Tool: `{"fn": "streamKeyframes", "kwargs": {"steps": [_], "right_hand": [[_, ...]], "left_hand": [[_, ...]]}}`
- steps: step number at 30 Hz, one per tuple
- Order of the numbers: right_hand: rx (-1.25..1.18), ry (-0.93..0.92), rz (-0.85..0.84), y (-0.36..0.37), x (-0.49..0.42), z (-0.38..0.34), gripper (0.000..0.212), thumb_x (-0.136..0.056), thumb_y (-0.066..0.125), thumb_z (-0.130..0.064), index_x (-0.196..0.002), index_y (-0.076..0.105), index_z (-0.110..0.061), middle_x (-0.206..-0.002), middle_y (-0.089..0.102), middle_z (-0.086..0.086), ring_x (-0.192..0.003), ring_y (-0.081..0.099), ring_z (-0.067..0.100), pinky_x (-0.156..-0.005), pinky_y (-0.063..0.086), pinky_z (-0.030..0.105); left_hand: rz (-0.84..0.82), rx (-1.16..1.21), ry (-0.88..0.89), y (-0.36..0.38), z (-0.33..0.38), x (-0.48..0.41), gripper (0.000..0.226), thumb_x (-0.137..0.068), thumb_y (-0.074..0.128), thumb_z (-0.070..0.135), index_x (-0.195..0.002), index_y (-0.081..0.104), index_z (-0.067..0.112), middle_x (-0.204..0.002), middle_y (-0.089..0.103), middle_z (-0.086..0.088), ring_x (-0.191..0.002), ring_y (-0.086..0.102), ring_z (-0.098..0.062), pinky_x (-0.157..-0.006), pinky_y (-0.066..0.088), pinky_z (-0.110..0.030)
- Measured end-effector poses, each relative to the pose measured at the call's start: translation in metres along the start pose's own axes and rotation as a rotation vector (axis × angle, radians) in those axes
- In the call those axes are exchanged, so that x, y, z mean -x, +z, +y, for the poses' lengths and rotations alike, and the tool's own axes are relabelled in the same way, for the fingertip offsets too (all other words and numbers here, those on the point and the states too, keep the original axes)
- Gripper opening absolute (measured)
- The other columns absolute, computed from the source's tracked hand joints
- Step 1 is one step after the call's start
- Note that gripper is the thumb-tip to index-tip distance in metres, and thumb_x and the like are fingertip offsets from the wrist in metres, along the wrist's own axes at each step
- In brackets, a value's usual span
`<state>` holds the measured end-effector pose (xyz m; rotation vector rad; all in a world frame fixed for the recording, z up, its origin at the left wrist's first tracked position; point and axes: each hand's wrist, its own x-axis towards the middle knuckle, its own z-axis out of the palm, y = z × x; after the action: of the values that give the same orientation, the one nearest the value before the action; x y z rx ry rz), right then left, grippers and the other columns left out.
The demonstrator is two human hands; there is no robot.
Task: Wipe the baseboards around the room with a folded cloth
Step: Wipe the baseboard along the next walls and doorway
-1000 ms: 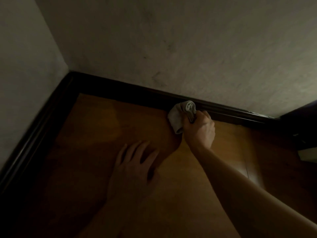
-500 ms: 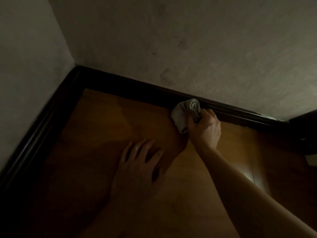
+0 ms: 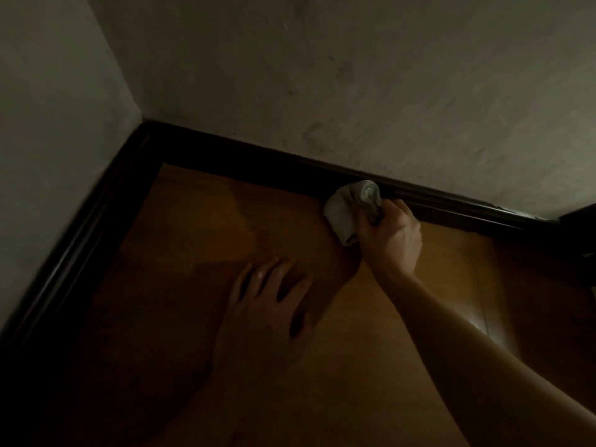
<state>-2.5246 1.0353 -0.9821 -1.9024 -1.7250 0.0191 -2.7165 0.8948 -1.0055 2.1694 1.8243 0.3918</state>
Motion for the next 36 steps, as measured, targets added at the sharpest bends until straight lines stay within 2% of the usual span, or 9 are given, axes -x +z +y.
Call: {"fn": "streamKeyframes", "kwargs": {"steps": [4,7,14,20,25,27,29,33,36], "right_hand": [[0.052,0.107,0.047,-0.02,-0.002,0.045,0.037,-0.086,0.061,-0.049,-0.088,0.065,-0.013,-0.089,0.059,0.007,-0.082,0.06,0.037,-0.059,0.036,0.033],[0.059,0.11,0.056,-0.026,-0.004,0.059,0.041,-0.088,0.059,-0.053,-0.084,0.063,-0.013,-0.085,0.055,0.005,-0.077,0.058,0.035,-0.057,0.037,0.033],[0.041,0.017,-0.008,-0.021,-0.008,0.047,0.029,-0.089,0.062,-0.042,-0.088,0.064,-0.014,-0.087,0.055,0.003,-0.074,0.056,0.029,-0.059,0.033,0.03],[0.042,0.027,0.015,-0.019,-0.006,0.031,0.028,-0.089,0.063,-0.041,-0.088,0.065,-0.013,-0.088,0.056,0.005,-0.074,0.057,0.032,-0.058,0.034,0.031],[0.029,-0.083,-0.033,-0.014,-0.01,0.019,0.03,-0.089,0.065,-0.039,-0.079,0.06,-0.011,-0.079,0.047,0.001,-0.065,0.053,0.03,-0.054,0.03,0.028],[0.035,-0.06,-0.038,-0.016,-0.012,0.033,0.033,-0.089,0.064,-0.041,-0.08,0.06,-0.01,-0.08,0.049,0.005,-0.068,0.054,0.035,-0.054,0.034,0.03],[0.054,-0.01,-0.016,-0.023,-0.009,0.055,0.036,-0.09,0.06,-0.046,-0.084,0.062,-0.01,-0.086,0.054,0.009,-0.073,0.057,0.038,-0.055,0.04,0.033],[0.058,0.134,0.025,-0.042,-0.01,0.089,0.044,-0.084,0.047,-0.054,-0.088,0.06,-0.012,-0.09,0.054,0.011,-0.077,0.057,0.039,-0.06,0.037,0.033],[0.109,0.176,0.013,-0.05,-0.011,0.101,0.035,-0.089,0.054,-0.046,-0.092,0.058,-0.011,-0.095,0.053,0.012,-0.082,0.057,0.04,-0.062,0.037,0.034]], "left_hand": [[-0.02,-0.001,0.013,-0.003,-0.002,0.0,0.053,-0.084,0.057,0.05,-0.135,0.06,0.034,-0.154,0.044,0.001,-0.142,0.04,-0.026,-0.116,0.028,-0.056],[-0.02,0.006,0.022,-0.005,-0.002,0.0,0.052,-0.086,0.057,0.051,-0.135,0.06,0.034,-0.155,0.044,0.002,-0.142,0.04,-0.025,-0.116,0.029,-0.056],[-0.018,-0.024,0.008,-0.005,0.0,0.0,0.054,-0.084,0.058,0.052,-0.136,0.059,0.036,-0.154,0.045,0.002,-0.142,0.041,-0.025,-0.116,0.029,-0.054],[-0.048,-0.038,-0.004,-0.007,0.001,-0.002,0.056,-0.085,0.054,0.052,-0.139,0.056,0.038,-0.156,0.043,0.002,-0.144,0.037,-0.025,-0.118,0.022,-0.051],[-0.084,-0.061,-0.01,-0.009,-0.001,-0.005,0.056,-0.086,0.049,0.057,-0.14,0.053,0.041,-0.154,0.044,0.003,-0.142,0.039,-0.025,-0.116,0.025,-0.053],[-0.119,-0.037,0.008,-0.013,-0.003,-0.012,0.059,-0.086,0.045,0.061,-0.142,0.05,0.041,-0.157,0.038,0.004,-0.142,0.036,-0.025,-0.116,0.023,-0.052],[-0.179,-0.047,0.031,-0.017,-0.008,-0.024,0.066,-0.088,0.032,0.067,-0.149,0.037,0.045,-0.165,0.021,0.006,-0.148,0.022,-0.022,-0.12,0.013,-0.05],[-0.238,-0.146,0.087,-0.025,-0.018,-0.057,0.07,-0.09,0.03,0.071,-0.154,0.012,0.05,-0.168,-0.002,0.012,-0.153,-0.001,-0.014,-0.12,-0.003,-0.041],[-0.295,-0.2,0.132,-0.024,-0.019,-0.071,0.073,-0.089,0.024,0.078,-0.153,0.0,0.054,-0.166,-0.012,0.018,-0.151,-0.012,-0.009,-0.119,-0.008,-0.041]]}}
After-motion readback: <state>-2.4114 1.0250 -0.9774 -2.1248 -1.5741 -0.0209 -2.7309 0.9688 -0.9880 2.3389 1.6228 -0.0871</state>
